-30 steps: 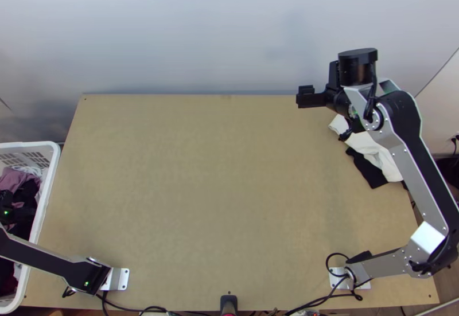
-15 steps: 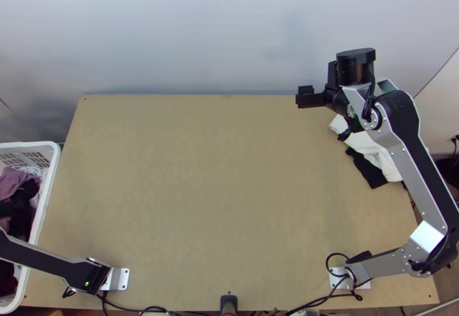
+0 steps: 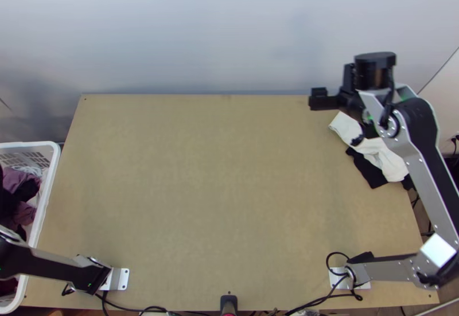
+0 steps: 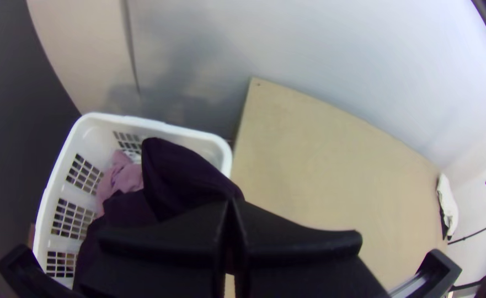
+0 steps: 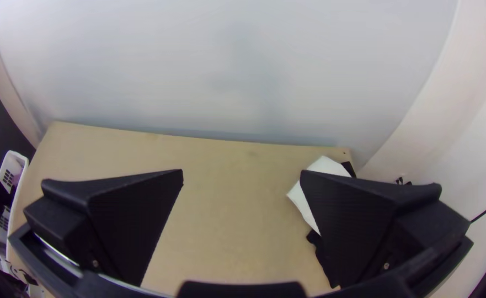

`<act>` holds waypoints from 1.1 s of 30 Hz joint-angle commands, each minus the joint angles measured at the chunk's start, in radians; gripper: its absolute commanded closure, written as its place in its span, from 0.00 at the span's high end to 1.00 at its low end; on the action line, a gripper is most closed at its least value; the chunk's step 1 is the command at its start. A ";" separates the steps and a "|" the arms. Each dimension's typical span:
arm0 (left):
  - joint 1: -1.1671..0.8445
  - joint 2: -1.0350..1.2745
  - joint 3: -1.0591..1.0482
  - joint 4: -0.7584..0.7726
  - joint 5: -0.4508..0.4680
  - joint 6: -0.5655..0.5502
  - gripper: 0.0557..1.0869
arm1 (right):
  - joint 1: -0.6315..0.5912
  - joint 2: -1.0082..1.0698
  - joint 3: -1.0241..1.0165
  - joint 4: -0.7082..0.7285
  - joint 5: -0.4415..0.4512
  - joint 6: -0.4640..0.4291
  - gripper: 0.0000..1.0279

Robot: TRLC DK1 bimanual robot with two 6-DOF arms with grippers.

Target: Fold the t-shirt

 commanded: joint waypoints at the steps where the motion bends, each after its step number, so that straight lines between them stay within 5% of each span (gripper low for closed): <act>1: -0.183 -0.187 0.025 -0.090 0.074 -0.051 0.04 | -0.096 -0.145 -0.173 -0.005 -0.011 0.004 0.96; 6: -0.419 -0.279 -0.009 -0.081 0.074 -0.111 0.04 | -0.190 -0.320 -0.371 -0.010 -0.011 0.006 0.96; 21: -1.492 -0.179 -0.039 0.203 -0.060 -0.597 0.04 | -0.461 -0.784 -0.653 -0.211 -0.023 0.001 0.96; 27: -1.860 -0.009 0.037 0.318 -0.169 -0.643 0.04 | -0.553 -0.894 -0.696 -0.274 -0.025 0.001 0.96; 33: -1.993 0.173 0.079 0.407 -0.170 -0.682 0.05 | -0.645 -0.935 -0.664 -0.315 -0.023 0.007 0.96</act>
